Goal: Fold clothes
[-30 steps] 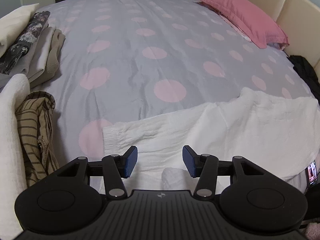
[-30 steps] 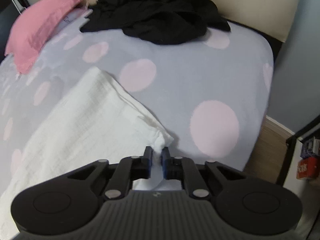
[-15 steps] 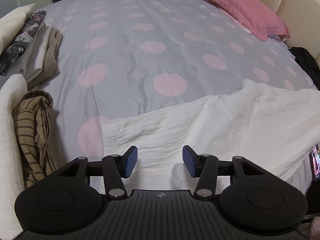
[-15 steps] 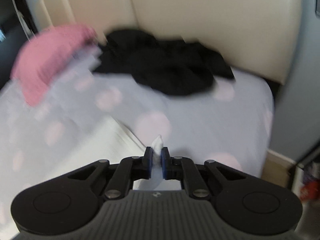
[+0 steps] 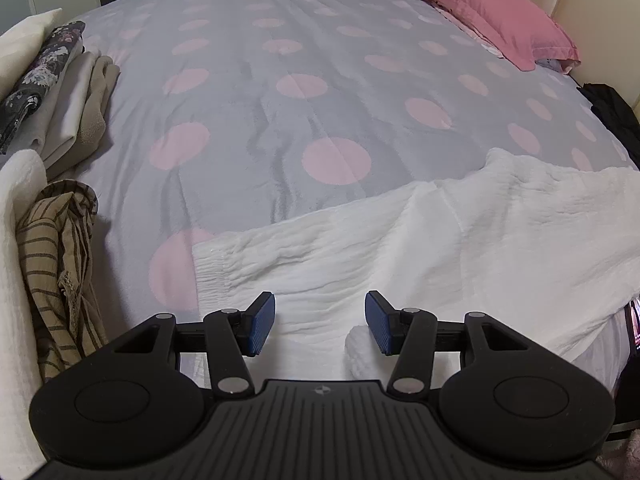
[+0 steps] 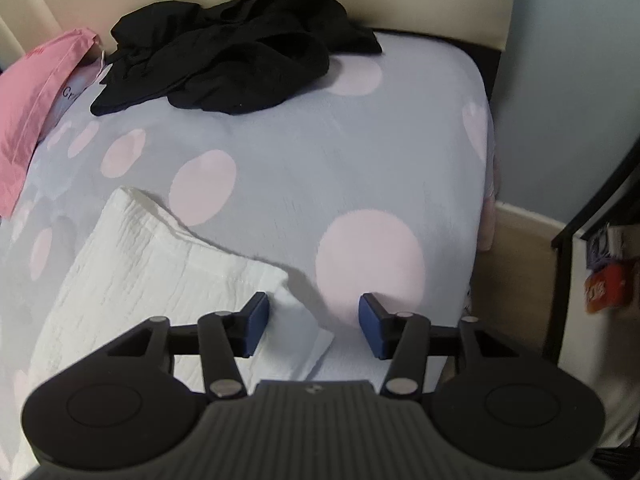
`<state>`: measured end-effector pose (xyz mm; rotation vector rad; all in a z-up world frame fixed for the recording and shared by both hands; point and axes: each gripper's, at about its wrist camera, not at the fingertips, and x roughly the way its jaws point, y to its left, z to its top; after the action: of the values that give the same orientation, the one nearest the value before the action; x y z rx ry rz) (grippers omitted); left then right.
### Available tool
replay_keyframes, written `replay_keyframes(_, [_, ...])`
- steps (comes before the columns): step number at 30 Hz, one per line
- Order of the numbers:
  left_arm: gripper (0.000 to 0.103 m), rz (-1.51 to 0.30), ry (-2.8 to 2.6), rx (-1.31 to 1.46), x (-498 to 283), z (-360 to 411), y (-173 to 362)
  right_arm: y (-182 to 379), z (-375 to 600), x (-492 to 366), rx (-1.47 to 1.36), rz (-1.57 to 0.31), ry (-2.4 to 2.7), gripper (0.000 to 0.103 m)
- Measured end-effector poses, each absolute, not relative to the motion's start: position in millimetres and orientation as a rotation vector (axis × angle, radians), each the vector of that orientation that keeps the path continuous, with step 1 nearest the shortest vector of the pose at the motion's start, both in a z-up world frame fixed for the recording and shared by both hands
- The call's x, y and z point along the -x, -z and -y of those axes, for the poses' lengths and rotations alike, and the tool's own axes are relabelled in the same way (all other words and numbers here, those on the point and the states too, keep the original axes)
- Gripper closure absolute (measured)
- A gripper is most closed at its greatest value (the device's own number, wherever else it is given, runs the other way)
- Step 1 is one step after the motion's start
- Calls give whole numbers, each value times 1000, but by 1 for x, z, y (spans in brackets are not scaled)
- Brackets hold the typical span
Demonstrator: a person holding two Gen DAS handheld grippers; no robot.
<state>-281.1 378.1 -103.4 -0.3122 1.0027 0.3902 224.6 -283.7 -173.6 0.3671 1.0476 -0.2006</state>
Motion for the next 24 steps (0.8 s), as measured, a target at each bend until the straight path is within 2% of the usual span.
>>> replay_keyframes(2, [55, -1005, -393, 309, 280, -377, 103, 175, 283, -225, -363, -1050, 188, 53])
replay_keyframes(7, [55, -1000, -397, 308, 280, -376, 101, 177, 275, -227, -345, -1058, 139, 82])
replay_keyframes(10, [55, -995, -397, 309, 281, -376, 100, 174, 271, -228, -318, -1050, 121, 91])
replay_keyframes(24, [55, -984, -426, 349, 283, -379, 95, 103, 224, -211, -363, -896, -49, 93])
